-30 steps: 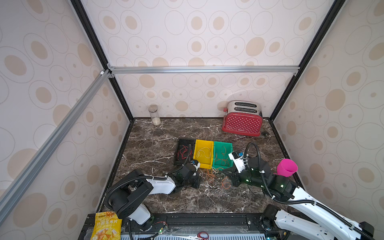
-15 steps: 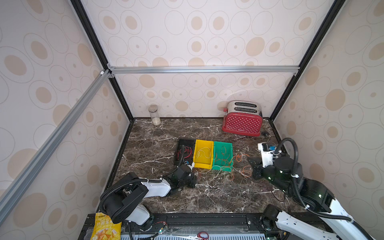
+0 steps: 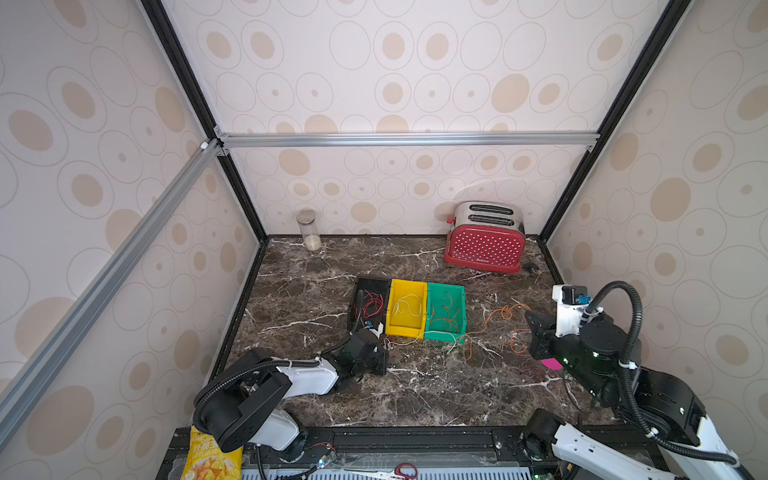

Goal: Untangle and sort cables by color
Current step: Untie the cable.

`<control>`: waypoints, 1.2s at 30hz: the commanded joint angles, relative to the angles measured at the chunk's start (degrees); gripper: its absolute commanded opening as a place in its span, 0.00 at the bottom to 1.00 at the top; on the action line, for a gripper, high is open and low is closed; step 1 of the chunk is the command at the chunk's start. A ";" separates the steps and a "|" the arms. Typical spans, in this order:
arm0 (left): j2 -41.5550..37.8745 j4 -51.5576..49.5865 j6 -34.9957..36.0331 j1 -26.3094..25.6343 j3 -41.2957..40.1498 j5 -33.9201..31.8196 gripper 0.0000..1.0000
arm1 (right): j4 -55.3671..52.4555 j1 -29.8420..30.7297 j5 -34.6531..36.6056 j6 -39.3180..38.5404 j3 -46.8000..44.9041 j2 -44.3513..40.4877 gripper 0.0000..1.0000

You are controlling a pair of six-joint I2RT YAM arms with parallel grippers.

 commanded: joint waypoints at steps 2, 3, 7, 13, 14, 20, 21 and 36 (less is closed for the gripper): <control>1.28 -14.21 -2.79 0.60 -1.56 -7.31 0.00 | -4.33 -0.21 12.84 5.33 2.59 -1.23 0.00; 1.07 -14.54 -3.29 0.62 -1.72 -7.55 0.00 | -4.41 -0.19 14.81 5.59 2.52 -1.84 0.00; 0.86 -17.38 -3.66 0.58 -1.49 -9.14 0.00 | -7.21 -0.25 19.76 7.76 4.00 -1.69 0.00; -0.25 -21.47 -0.94 0.61 1.66 -6.88 0.09 | -3.88 -0.23 11.77 3.85 3.55 1.61 0.00; -1.54 -21.47 -0.78 0.59 1.96 -6.17 0.15 | -2.80 -0.18 10.03 3.33 2.89 1.88 0.00; -9.46 -22.71 2.76 0.59 4.70 -0.69 0.56 | 4.56 -0.18 -6.23 -0.96 -1.18 4.50 0.00; -10.83 -23.41 3.30 0.61 5.29 -0.41 0.60 | 4.78 -0.22 -8.88 -1.75 -1.46 5.61 0.00; -19.37 -15.77 8.03 0.54 8.93 8.18 0.75 | 14.61 -0.17 -34.62 -2.47 -10.56 10.41 0.00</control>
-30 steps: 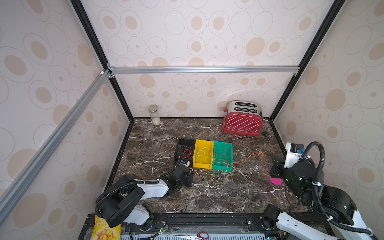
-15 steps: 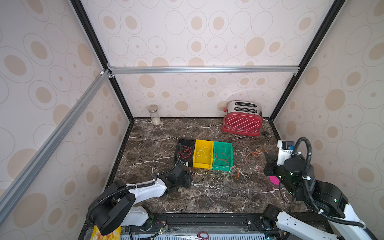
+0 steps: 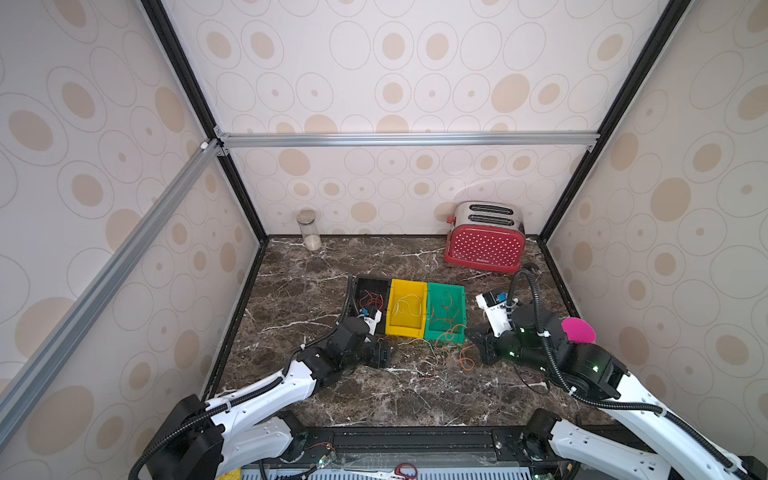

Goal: Untangle and sort cables by color
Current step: Untie the cable.

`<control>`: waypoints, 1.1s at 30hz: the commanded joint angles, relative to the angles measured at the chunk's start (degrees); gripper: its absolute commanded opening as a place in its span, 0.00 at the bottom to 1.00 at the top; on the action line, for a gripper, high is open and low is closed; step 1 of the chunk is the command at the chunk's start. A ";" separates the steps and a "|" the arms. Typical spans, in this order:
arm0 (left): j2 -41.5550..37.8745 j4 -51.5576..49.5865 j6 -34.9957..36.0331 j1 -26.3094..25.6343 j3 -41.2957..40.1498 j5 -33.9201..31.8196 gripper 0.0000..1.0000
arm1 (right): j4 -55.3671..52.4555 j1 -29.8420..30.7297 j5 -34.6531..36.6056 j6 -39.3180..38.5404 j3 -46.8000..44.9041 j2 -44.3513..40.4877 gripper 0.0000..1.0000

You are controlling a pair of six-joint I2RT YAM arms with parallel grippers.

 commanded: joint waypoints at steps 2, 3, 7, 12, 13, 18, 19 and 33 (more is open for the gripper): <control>2.63 7.81 3.93 0.28 0.67 4.37 0.75 | 2.62 -0.22 -4.44 2.23 -1.73 -1.75 0.00; 3.99 8.79 4.35 0.24 0.73 4.91 0.75 | 2.66 -0.21 -4.66 2.94 -2.10 -2.24 0.00; 9.17 13.80 3.58 -0.03 0.97 10.05 0.73 | 3.16 -0.20 -6.53 5.24 -3.89 -3.37 0.00; 15.01 17.91 2.27 -0.76 1.64 11.15 0.72 | 4.35 -0.18 -8.82 5.93 -8.02 -5.64 0.00; 16.48 17.87 2.50 -1.03 2.15 10.76 0.70 | 4.44 -0.21 -8.91 6.46 -9.07 -6.34 0.00; 22.30 16.04 6.20 -3.28 5.17 4.40 0.64 | 3.44 -0.23 -8.49 7.96 -10.52 -8.61 0.00; 23.66 15.57 7.14 -3.60 5.71 3.40 0.63 | 3.37 -0.21 -8.45 8.11 -10.55 -8.89 0.00; 33.54 16.63 12.34 -5.09 10.51 -2.66 0.57 | 3.91 -0.24 -8.32 8.51 -11.35 -9.88 0.00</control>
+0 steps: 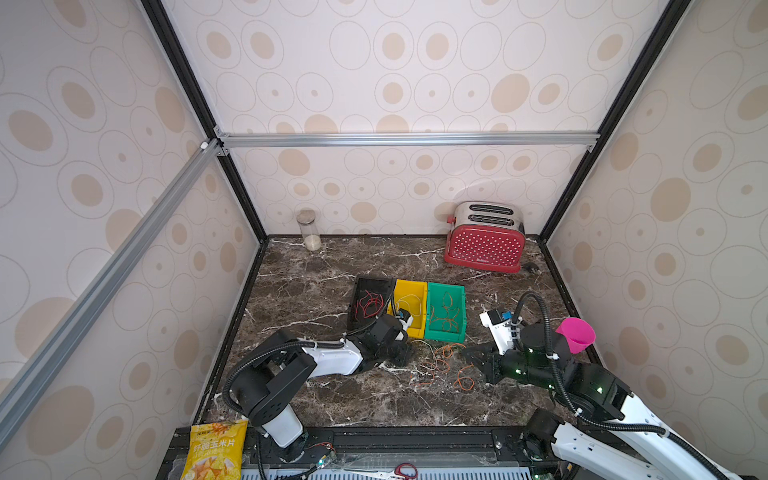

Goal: Untangle and sort cables by color
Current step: Untie the cable.

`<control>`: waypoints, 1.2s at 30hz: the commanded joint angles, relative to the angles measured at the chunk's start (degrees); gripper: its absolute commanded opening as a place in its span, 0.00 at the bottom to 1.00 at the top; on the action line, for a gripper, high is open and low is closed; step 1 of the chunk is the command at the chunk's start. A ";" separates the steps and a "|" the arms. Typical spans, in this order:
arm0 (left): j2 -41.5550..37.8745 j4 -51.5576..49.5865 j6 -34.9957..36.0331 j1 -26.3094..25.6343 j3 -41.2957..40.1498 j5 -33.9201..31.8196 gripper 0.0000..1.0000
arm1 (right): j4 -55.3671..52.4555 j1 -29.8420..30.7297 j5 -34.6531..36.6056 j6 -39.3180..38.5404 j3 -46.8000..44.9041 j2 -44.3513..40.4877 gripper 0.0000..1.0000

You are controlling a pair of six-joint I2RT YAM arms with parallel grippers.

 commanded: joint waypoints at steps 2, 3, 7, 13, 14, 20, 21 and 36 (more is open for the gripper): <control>2.65 1.99 2.76 -0.42 2.56 -1.58 0.55 | 1.18 -0.19 -0.36 0.70 -1.21 -0.48 0.00; 3.05 2.18 2.84 -0.46 2.84 -1.66 0.54 | 1.28 -0.21 -0.36 0.75 -1.28 -0.50 0.00; 4.43 2.41 3.10 -0.52 3.76 -0.96 0.52 | 1.94 -0.18 -0.45 0.95 -2.01 -0.49 0.00; 5.32 4.17 2.94 -0.92 3.49 -0.28 0.39 | 2.75 -0.18 -0.11 1.24 -2.91 -0.22 0.00; 5.45 4.17 2.94 -0.98 3.32 -0.15 0.34 | 2.77 -0.19 0.07 1.00 -2.93 -0.22 0.00; 4.64 4.08 1.55 -1.04 0.83 -0.67 0.11 | 1.46 -0.20 3.96 0.97 -2.39 -1.32 0.00; 4.14 4.17 1.10 -0.99 0.11 -0.86 0.09 | 1.01 -0.16 5.23 0.92 -2.15 -1.81 0.00; -6.36 -0.22 -4.32 -0.81 -12.59 -7.04 0.06 | -10.24 -1.19 26.30 2.99 1.65 -5.04 0.00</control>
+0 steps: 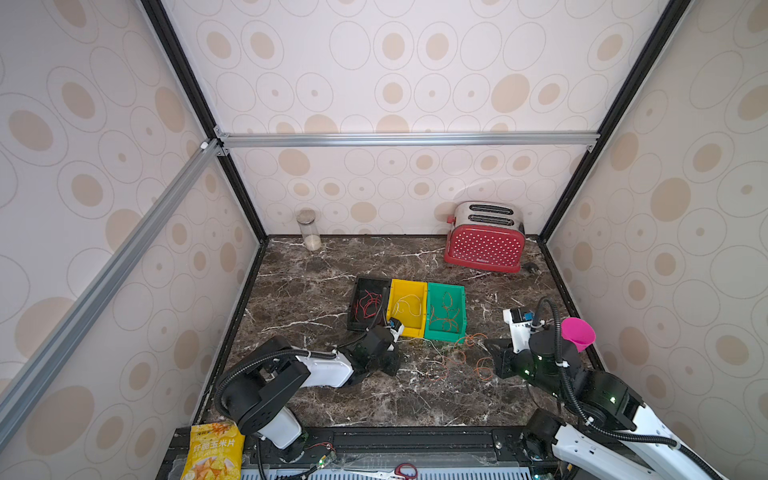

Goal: Untangle and sort cables by color
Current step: Untie the cable.

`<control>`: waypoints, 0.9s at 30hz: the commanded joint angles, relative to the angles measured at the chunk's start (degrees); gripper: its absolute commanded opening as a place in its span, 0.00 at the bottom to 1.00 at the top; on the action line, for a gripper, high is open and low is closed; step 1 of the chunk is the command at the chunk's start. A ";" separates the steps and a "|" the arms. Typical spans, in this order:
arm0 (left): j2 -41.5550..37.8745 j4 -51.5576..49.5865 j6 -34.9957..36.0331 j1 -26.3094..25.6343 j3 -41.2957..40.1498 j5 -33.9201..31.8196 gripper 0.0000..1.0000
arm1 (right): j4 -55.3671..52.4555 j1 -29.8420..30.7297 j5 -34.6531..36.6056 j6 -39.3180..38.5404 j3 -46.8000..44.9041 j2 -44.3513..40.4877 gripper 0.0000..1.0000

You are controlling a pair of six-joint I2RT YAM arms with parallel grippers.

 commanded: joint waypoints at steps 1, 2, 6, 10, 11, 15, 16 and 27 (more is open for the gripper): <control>-1.30 -6.75 -2.24 -0.14 -2.64 -3.86 0.06 | -4.02 -0.45 6.28 1.51 1.69 -0.65 0.00; -1.98 -7.60 -2.98 -0.06 -3.25 -4.79 0.06 | -4.25 -0.55 6.74 1.68 1.65 -0.76 0.00; -4.70 -10.96 -7.60 1.05 -5.85 -8.33 0.04 | -4.34 -0.66 6.93 1.83 1.41 -1.17 0.00; -7.23 -14.55 -10.23 1.50 -6.85 -10.71 0.04 | -3.78 -0.70 6.89 1.78 1.00 -0.54 0.00; -7.90 -15.32 -10.99 1.67 -7.08 -11.49 0.03 | -3.64 -0.76 6.80 1.76 0.99 -0.16 0.00; -10.55 -16.29 -13.53 2.85 -8.78 -11.78 0.02 | -1.99 -0.76 3.40 0.80 0.59 2.08 0.00; -11.54 -16.58 -14.25 3.15 -9.48 -11.69 0.01 | -1.11 -0.73 1.08 0.17 0.46 2.86 0.00; -29.61 -25.15 -20.13 7.30 -15.01 -13.17 0.00 | 15.46 -0.64 -34.66 -4.52 -3.20 13.82 0.00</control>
